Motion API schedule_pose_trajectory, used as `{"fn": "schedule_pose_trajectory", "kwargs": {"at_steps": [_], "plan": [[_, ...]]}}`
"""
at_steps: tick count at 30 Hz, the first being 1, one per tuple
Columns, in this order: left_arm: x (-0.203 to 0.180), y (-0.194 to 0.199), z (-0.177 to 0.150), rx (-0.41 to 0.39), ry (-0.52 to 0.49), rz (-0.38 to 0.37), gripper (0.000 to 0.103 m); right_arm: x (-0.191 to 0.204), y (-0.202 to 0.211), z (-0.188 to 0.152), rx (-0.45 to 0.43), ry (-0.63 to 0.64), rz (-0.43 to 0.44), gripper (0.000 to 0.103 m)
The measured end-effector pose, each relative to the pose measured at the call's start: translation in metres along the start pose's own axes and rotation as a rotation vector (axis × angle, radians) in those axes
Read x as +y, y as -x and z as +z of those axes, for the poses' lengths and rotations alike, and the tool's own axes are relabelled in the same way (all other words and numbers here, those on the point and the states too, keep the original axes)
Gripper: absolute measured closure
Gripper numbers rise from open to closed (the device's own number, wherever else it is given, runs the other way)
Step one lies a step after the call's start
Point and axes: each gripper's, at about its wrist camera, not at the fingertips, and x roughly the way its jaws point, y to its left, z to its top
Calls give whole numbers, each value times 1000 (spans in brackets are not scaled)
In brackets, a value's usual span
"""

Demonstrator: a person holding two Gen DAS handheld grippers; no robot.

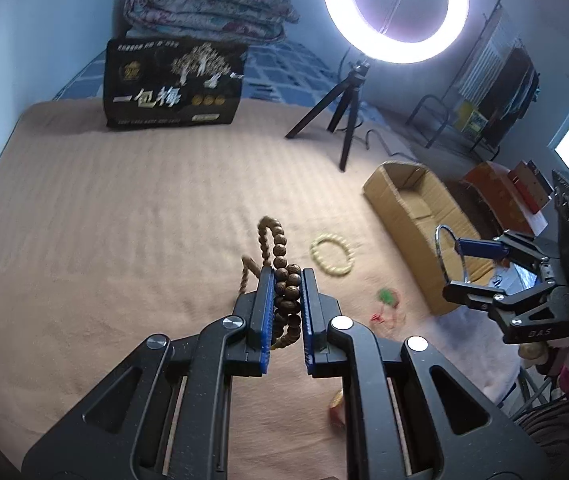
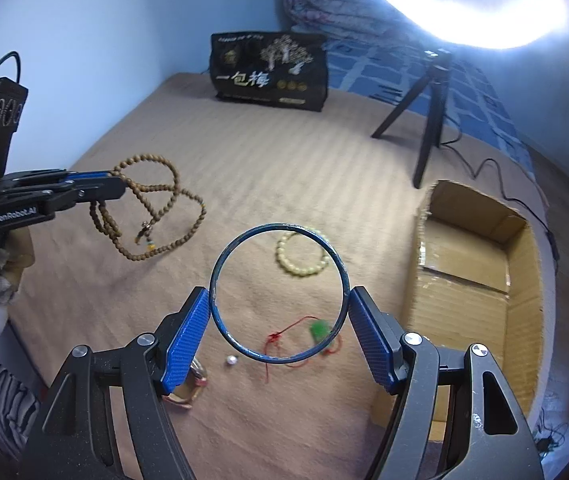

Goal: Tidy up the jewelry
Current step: 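Lift the bead necklace with the left tool while the right tool lifts the bangle toward the box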

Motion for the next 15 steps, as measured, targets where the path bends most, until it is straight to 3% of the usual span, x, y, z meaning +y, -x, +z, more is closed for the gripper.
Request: {"fn": "schedule_pose_trajectory", "kwargs": {"at_steps": [15], "plan": [[-82, 8, 38, -69, -114, -108, 93, -59, 44, -9, -55, -83, -71, 32]]}}
